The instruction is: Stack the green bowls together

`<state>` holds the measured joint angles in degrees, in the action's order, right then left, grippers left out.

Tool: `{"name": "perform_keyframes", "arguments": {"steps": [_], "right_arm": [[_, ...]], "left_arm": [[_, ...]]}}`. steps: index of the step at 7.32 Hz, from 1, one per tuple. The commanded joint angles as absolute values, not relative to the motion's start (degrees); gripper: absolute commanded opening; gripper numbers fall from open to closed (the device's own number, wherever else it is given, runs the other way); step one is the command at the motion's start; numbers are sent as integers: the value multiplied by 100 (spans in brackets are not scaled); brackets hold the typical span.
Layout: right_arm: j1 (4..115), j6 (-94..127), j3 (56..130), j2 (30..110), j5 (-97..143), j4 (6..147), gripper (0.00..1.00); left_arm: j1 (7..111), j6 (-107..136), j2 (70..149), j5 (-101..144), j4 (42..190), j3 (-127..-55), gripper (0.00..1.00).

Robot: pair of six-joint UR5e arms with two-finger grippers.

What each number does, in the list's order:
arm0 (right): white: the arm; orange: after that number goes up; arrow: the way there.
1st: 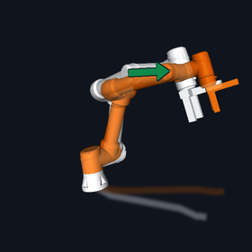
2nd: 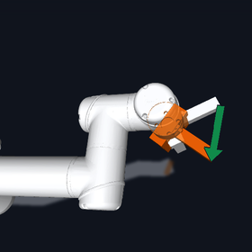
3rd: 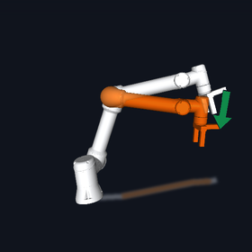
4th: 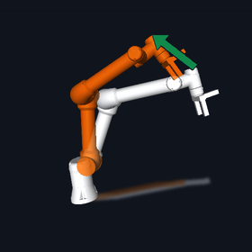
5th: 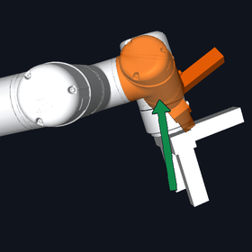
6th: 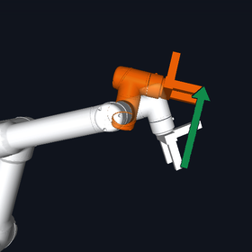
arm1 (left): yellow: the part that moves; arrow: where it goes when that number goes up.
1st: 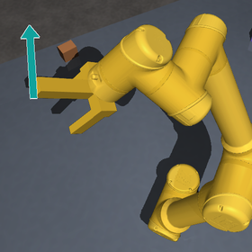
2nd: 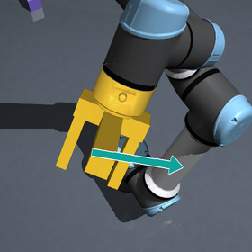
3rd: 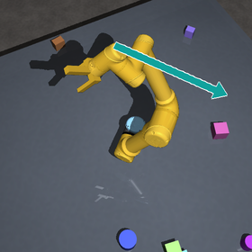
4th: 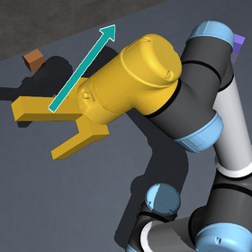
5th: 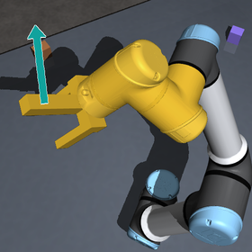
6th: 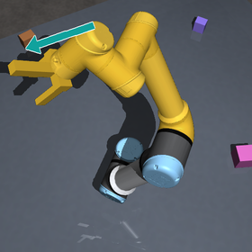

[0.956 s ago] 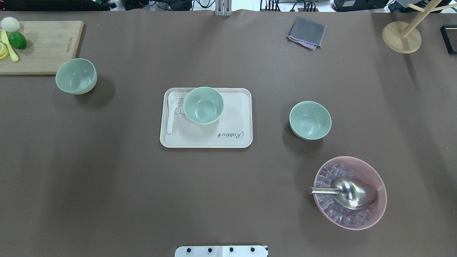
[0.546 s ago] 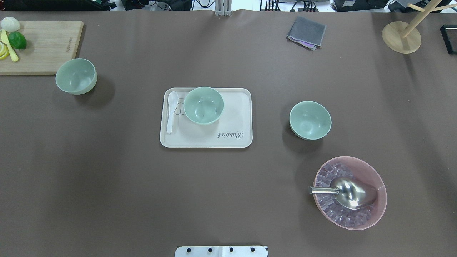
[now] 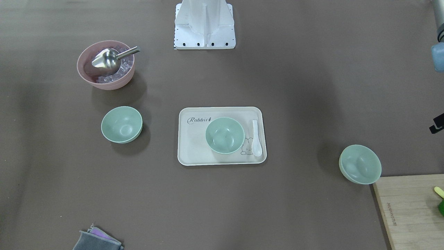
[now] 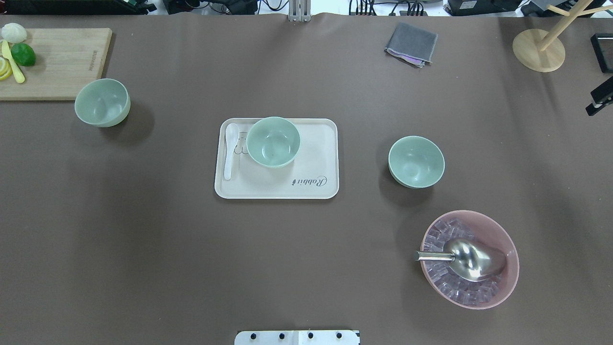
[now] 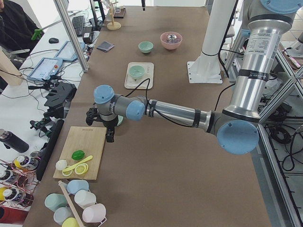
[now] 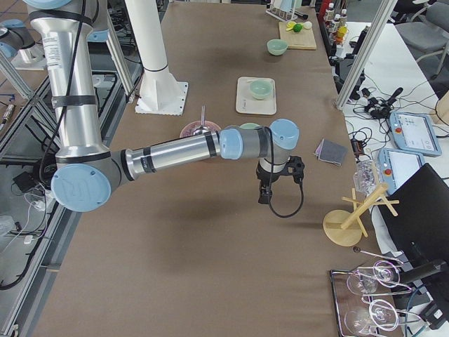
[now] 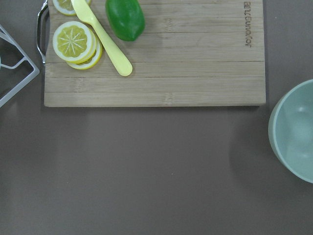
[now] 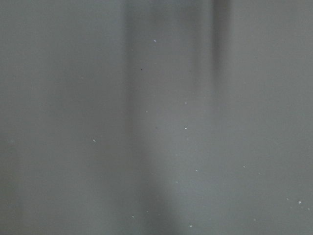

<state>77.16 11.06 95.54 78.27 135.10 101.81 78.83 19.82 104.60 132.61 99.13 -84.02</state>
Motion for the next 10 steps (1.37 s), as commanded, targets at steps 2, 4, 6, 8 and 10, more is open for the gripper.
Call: {"name": "perform_keyframes", "arguments": {"steps": [2,4,6,8,10], "right_arm": [[7349,1990,9422,7418,13509,9706,100],[6954,3011,9413,7304,13491,9291,100],[6865,3041,9396,7243,13491,9272,100],[6803,3041,9396,7207,13491,9272,100],[6777,3041,9404,7207,13500,9272,100]], "left_arm": [[7104,3012,10757,13254,10582,-8112,97],[6804,3094,11117,13219,10600,-7763,96],[6785,3094,11232,13210,10888,-7420,84],[6715,3094,11354,13079,10934,-7235,67],[6627,3094,11391,12946,10977,-7146,64]]}}
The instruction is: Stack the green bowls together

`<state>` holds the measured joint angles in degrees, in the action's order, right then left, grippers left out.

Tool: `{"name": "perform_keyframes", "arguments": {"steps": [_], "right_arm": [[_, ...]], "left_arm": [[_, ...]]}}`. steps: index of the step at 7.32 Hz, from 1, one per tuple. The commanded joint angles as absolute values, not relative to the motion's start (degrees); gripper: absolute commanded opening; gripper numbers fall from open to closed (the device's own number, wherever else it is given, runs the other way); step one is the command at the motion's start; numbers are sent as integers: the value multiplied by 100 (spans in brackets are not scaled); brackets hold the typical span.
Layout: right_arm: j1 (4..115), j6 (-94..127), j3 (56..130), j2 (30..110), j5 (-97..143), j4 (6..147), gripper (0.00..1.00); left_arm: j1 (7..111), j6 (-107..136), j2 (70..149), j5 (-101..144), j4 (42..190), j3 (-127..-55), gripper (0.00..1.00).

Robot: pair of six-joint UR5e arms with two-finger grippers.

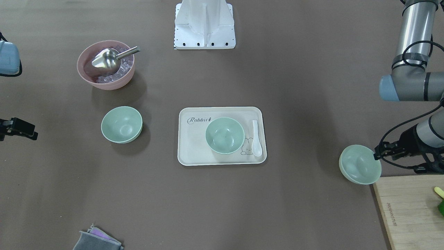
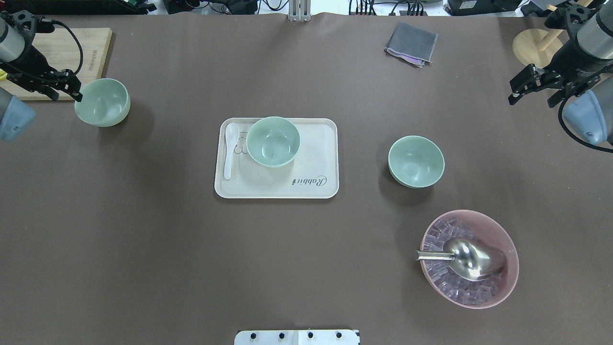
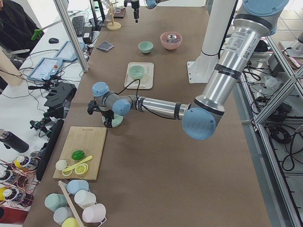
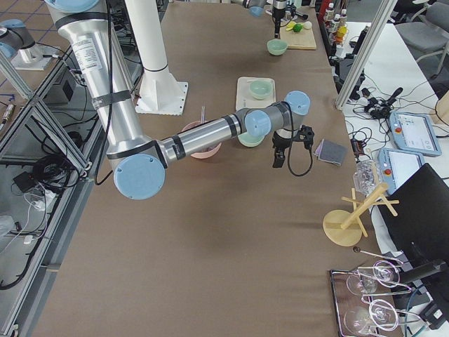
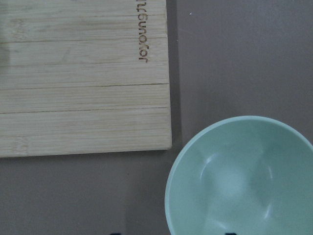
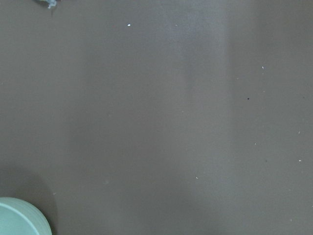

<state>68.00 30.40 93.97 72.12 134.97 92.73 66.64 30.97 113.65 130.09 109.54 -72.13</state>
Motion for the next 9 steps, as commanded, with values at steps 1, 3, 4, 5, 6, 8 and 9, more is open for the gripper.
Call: {"name": "perform_keyframes", "arguments": {"steps": [1,3,4,5,6,8,9], "right_arm": [[6768,3041,9404,7198,13500,9272,100],[6759,3041,9404,7163,13491,9272,100],[6759,3041,9396,7154,13491,9272,100],[6759,3041,9404,7154,13491,9272,100],[6759,3041,9404,7154,13491,9272,100],[6759,3041,9422,7154,13491,9272,100],[6759,3041,9422,7163,13491,9272,100]], "left_arm": [[6618,3094,11391,12946,10978,-7119,64],[6583,3094,11426,12938,11178,-6918,62],[6566,3094,11434,12877,11293,-6830,61],[6557,3102,11435,12867,11294,-6829,53],[6557,3103,11435,12867,11294,-6829,51],[6557,3103,11435,12867,11294,-6820,45],[6548,3103,11435,12867,11294,-6803,45]]}}
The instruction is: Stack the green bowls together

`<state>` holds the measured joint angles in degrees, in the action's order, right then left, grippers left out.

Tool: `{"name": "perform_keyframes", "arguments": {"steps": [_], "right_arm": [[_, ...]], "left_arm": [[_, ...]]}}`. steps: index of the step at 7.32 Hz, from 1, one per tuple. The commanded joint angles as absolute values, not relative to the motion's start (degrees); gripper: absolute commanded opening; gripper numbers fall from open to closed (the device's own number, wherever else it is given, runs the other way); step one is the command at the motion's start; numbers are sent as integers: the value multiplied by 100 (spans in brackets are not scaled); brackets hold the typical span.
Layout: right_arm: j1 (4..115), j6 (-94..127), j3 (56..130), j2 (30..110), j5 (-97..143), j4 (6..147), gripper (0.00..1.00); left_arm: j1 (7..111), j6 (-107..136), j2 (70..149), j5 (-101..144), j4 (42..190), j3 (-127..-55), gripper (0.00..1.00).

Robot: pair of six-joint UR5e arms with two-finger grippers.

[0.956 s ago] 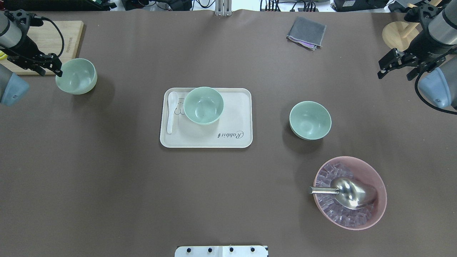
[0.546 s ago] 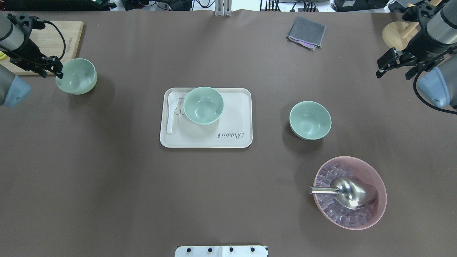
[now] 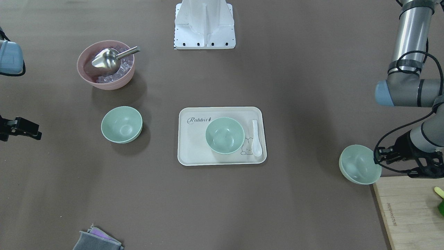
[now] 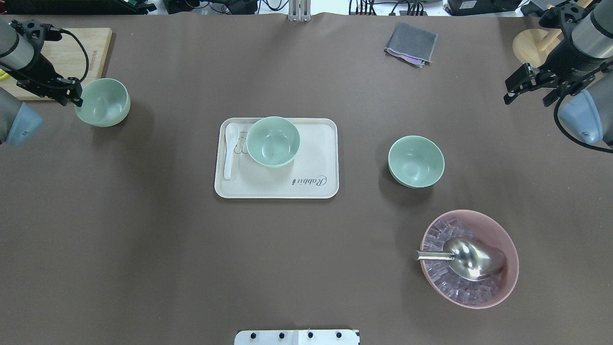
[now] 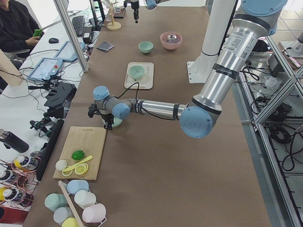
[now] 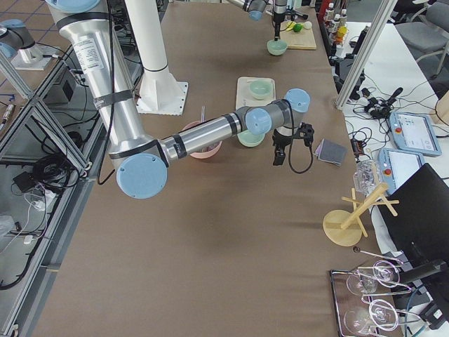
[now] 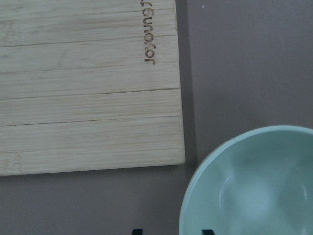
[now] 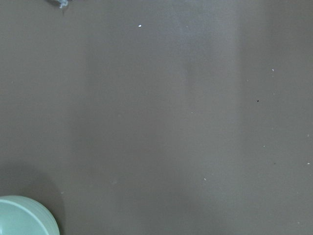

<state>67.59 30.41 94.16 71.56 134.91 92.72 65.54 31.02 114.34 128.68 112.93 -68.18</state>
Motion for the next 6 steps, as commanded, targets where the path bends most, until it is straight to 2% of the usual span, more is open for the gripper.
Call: {"name": "perform_keyframes", "arguments": {"steps": [1,6], "right_arm": [[6759,3041,9422,7154,13491,9272,100],[6768,3041,9422,7189,13491,9272,100]], "left_arm": [[6548,3103,11435,12867,11294,-6803,44],[6522,3111,11496,12867,11303,-6759,41]]}}
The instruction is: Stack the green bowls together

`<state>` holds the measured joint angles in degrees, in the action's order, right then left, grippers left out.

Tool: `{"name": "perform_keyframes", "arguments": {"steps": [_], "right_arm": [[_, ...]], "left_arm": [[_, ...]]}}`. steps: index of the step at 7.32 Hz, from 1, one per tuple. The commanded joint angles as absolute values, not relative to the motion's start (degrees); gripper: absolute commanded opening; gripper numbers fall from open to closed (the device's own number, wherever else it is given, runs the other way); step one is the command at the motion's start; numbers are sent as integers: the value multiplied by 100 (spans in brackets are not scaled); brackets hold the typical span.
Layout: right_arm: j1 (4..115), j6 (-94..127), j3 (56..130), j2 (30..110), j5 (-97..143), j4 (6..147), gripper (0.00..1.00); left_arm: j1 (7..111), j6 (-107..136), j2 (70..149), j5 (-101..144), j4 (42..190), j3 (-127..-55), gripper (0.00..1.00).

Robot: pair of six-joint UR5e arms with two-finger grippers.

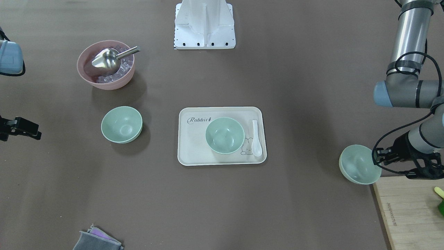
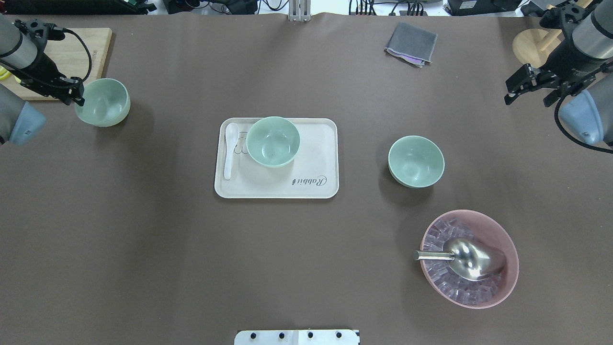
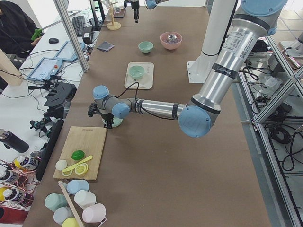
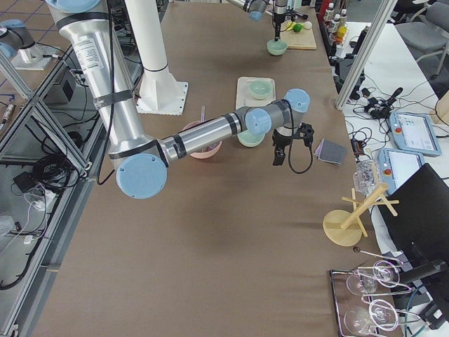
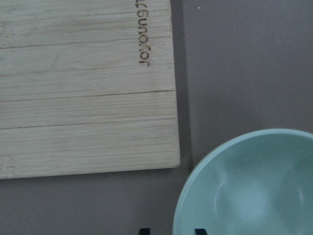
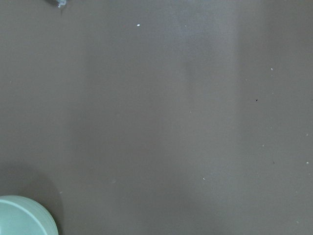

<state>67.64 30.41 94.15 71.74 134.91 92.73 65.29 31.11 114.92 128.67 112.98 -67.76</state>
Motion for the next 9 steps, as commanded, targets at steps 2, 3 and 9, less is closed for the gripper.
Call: {"name": "perform_keyframes", "arguments": {"steps": [2,3,9], "right_arm": [[6759,3050,9422,7189,13491,9272,100],[6759,3050,9431,7189,13491,9272,100],[6523,3137,9475,7015,13483,9272,100]], "left_arm": [[6521,3120,11540,12867,11364,-6689,17],[6521,3120,11566,12867,11364,-6688,1],[6768,3418,12092,13350,10506,-7012,0]]}}
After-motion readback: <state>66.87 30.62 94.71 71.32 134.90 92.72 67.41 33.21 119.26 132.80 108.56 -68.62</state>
